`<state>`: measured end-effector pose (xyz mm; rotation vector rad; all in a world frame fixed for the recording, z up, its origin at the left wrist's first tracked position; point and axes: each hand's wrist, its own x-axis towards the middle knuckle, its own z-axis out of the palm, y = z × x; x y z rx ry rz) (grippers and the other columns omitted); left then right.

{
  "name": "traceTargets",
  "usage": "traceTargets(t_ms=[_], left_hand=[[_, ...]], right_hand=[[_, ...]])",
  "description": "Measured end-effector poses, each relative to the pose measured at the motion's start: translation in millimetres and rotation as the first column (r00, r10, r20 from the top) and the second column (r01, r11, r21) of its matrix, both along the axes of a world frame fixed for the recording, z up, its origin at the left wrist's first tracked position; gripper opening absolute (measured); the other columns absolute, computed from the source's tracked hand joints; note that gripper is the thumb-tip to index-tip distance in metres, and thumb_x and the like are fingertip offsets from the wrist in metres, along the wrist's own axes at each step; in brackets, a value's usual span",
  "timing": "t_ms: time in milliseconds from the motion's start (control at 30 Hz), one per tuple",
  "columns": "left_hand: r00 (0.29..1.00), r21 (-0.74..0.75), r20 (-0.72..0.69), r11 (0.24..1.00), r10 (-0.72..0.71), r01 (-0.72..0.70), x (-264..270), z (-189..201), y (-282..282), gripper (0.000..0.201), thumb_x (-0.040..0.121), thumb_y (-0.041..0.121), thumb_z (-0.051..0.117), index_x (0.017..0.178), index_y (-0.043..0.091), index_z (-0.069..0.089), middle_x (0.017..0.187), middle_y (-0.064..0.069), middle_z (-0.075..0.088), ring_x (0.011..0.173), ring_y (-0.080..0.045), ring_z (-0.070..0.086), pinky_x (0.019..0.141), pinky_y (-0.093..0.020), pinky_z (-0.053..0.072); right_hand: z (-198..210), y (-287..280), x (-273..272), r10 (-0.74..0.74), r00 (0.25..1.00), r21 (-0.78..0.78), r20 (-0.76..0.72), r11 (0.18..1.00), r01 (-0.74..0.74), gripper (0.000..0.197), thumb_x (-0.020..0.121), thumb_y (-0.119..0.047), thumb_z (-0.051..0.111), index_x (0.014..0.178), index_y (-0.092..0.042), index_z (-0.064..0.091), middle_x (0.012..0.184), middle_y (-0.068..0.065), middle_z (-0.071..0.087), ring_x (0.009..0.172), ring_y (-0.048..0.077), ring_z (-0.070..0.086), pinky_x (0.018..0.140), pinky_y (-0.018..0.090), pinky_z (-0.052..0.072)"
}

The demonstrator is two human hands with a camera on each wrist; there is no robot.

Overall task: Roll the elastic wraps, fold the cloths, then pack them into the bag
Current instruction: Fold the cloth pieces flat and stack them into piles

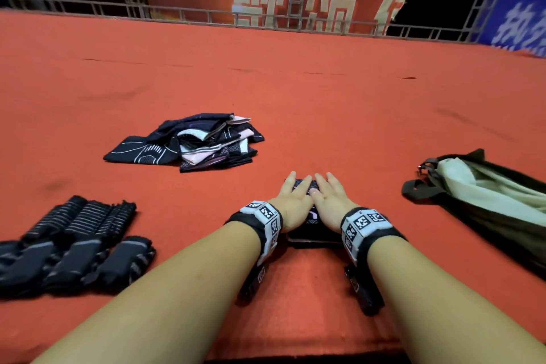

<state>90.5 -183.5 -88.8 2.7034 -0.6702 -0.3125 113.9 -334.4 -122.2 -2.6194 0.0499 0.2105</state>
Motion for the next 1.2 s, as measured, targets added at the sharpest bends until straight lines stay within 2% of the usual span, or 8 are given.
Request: traceTargets(t_ms=[100,267,400,533,600,867,967,1200], left_hand=[[0.996,0.085,-0.078,0.996,0.037,-0.031,2.7,-11.8,0.5,0.053,0.108,0.021,0.025,0.158,0.005,0.020,0.168,-0.005,-0.019,0.153,-0.032,-0.021,0.125,-0.053,0.009],[0.978,-0.024,-0.082,0.981,0.191,-0.194,3.0,0.9,25.9,0.067,0.101,0.060,0.028,0.160,0.043,0.001,0.167,0.007,-0.020,0.151,-0.034,0.024,0.122,-0.047,0.024],[0.952,0.009,-0.013,0.952,0.307,-0.307,23.1,21.3,85.2,0.076,0.101,0.064,0.034,0.162,0.028,0.005,0.170,-0.005,-0.003,0.155,-0.031,0.015,0.124,-0.048,0.019],[0.895,0.017,0.090,0.898,0.436,-0.439,43.0,41.3,151.0,0.065,0.099,0.058,0.042,0.146,0.013,0.045,0.151,-0.013,0.043,0.138,-0.034,0.044,0.115,-0.044,0.036],[0.875,0.027,0.121,0.880,0.468,-0.475,50.6,50.4,177.6,0.059,0.097,0.055,0.047,0.139,0.013,0.053,0.144,-0.012,0.050,0.130,-0.033,0.051,0.110,-0.043,0.041],[0.860,0.057,0.208,0.872,0.466,-0.486,92.1,51.0,225.5,0.052,0.094,0.042,0.058,0.140,0.019,0.054,0.148,-0.004,0.048,0.132,-0.029,0.050,0.108,-0.039,0.042],[0.862,0.095,0.187,0.865,0.471,-0.493,116.7,38.4,229.1,0.057,0.093,0.046,0.057,0.143,0.018,0.051,0.148,-0.004,0.042,0.136,-0.030,0.044,0.110,-0.044,0.040],[0.883,0.160,0.096,0.868,0.460,-0.470,164.6,22.8,226.6,0.051,0.101,0.049,0.048,0.143,0.021,0.050,0.170,0.000,0.000,0.154,-0.036,0.006,0.120,-0.051,0.025]], right_hand=[[8.7,5.9,-6.5,0.005,1.000,-0.034,-0.006,0.999,-0.005,0.057,0.106,-0.044,0.024,0.160,-0.034,0.010,0.168,-0.009,-0.008,0.153,0.024,0.017,0.123,0.047,0.016],[19.3,7.9,2.2,-0.043,0.997,-0.259,-0.070,0.965,0.024,0.068,0.093,-0.058,0.020,0.158,-0.039,0.010,0.169,-0.007,-0.003,0.154,0.028,0.012,0.122,0.055,0.013],[41.0,14.5,31.4,-0.039,0.991,-0.442,-0.127,0.897,-0.021,0.074,0.083,-0.055,0.052,0.150,-0.036,0.027,0.163,0.009,0.018,0.147,0.036,0.028,0.119,0.052,0.026],[101.8,73.0,32.4,0.031,0.999,-0.334,-0.036,0.942,-0.041,0.065,0.097,-0.040,0.052,0.154,-0.017,0.032,0.158,0.017,0.033,0.142,0.033,0.039,0.113,0.038,0.036],[116.1,104.7,36.7,0.067,0.997,-0.252,0.024,0.966,-0.059,0.061,0.098,-0.035,0.054,0.153,-0.017,0.037,0.150,0.015,0.046,0.133,0.032,0.049,0.102,0.032,0.042],[74.2,193.2,66.2,0.220,0.975,-0.152,0.027,0.965,-0.214,0.042,0.075,-0.038,0.067,0.114,-0.020,0.062,0.118,0.010,0.066,0.105,0.031,0.063,0.091,0.038,0.054],[45.7,205.5,85.8,0.235,0.972,-0.137,0.003,0.963,-0.232,0.064,0.067,-0.043,0.064,0.125,-0.018,0.057,0.127,0.010,0.060,0.113,0.032,0.060,0.096,0.040,0.051],[14.6,218.6,115.0,0.230,0.973,-0.058,0.008,0.972,-0.230,0.077,0.082,-0.035,0.067,0.149,-0.015,0.036,0.151,0.010,0.039,0.136,0.029,0.044,0.111,0.038,0.039]])
